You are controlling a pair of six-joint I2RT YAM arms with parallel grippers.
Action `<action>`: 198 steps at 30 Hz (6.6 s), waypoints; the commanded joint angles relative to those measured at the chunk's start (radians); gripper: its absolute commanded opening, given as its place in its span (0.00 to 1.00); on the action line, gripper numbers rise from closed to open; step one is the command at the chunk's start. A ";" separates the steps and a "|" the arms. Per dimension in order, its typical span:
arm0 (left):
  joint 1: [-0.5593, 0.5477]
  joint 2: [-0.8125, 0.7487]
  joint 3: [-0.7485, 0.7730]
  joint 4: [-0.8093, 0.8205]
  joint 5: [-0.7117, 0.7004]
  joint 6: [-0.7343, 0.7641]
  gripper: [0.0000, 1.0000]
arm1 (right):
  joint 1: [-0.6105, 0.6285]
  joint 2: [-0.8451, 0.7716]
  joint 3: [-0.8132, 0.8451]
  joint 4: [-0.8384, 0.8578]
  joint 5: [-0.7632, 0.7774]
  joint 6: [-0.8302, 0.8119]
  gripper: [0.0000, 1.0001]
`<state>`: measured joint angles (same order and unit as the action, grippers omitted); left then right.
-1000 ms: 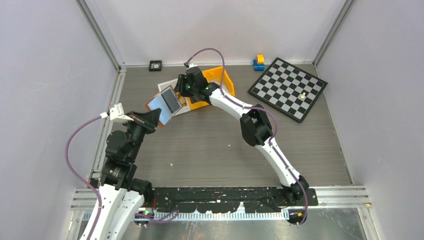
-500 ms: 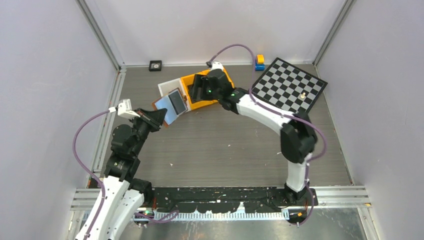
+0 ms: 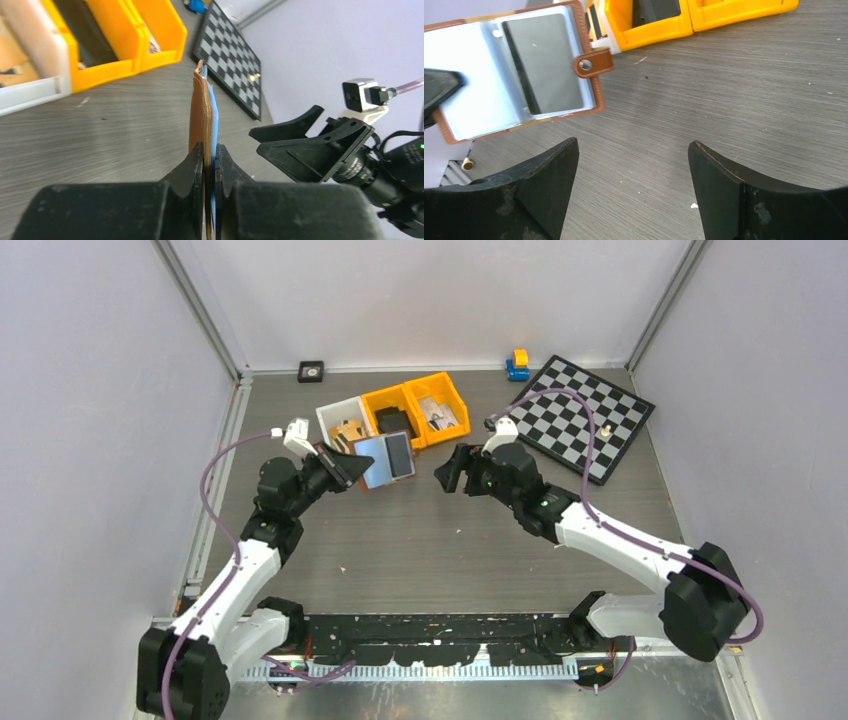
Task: Take the credit cards out of the card holder
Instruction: Remove the credit card from the card holder.
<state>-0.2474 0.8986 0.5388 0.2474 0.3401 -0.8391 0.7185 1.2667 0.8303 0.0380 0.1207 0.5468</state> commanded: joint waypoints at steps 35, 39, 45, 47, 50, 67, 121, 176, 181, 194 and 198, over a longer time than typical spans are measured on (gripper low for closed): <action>-0.002 0.428 0.059 0.793 0.453 -0.430 0.00 | -0.233 0.024 -0.206 0.608 -0.476 0.282 0.58; -0.001 0.434 0.060 0.793 0.452 -0.435 0.00 | -0.250 0.022 -0.211 0.581 -0.442 0.293 0.73; -0.002 0.461 0.062 0.876 0.476 -0.496 0.00 | -0.259 0.068 -0.208 0.678 -0.526 0.350 0.72; -0.001 0.466 0.062 0.889 0.479 -0.505 0.00 | -0.261 0.075 -0.215 0.735 -0.562 0.372 0.66; -0.001 0.476 0.062 0.893 0.480 -0.513 0.00 | -0.262 0.083 -0.212 0.773 -0.600 0.387 0.62; -0.001 0.576 0.069 0.935 0.488 -0.528 0.00 | -0.271 0.071 -0.251 0.890 -0.627 0.429 0.10; -0.178 0.491 0.206 0.300 0.395 -0.126 0.39 | -0.277 0.116 -0.240 0.978 -0.689 0.521 0.00; -0.133 0.517 0.229 0.162 0.359 -0.075 0.08 | -0.301 0.253 -0.221 0.978 -0.669 0.616 0.00; -0.133 0.563 0.234 0.174 0.363 -0.080 0.08 | -0.324 0.365 -0.216 1.058 -0.689 0.668 0.00; -0.133 0.702 0.267 0.154 0.342 -0.035 0.08 | -0.395 0.638 -0.186 1.254 -0.731 0.792 0.01; -0.133 0.723 0.274 0.161 0.353 -0.046 0.08 | -0.396 0.663 -0.177 1.259 -0.727 0.798 0.00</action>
<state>-0.3840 1.6150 0.7708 0.3603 0.6777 -0.9005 0.3214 1.9274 0.6121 1.1816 -0.5892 1.3167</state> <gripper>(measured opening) 0.078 0.192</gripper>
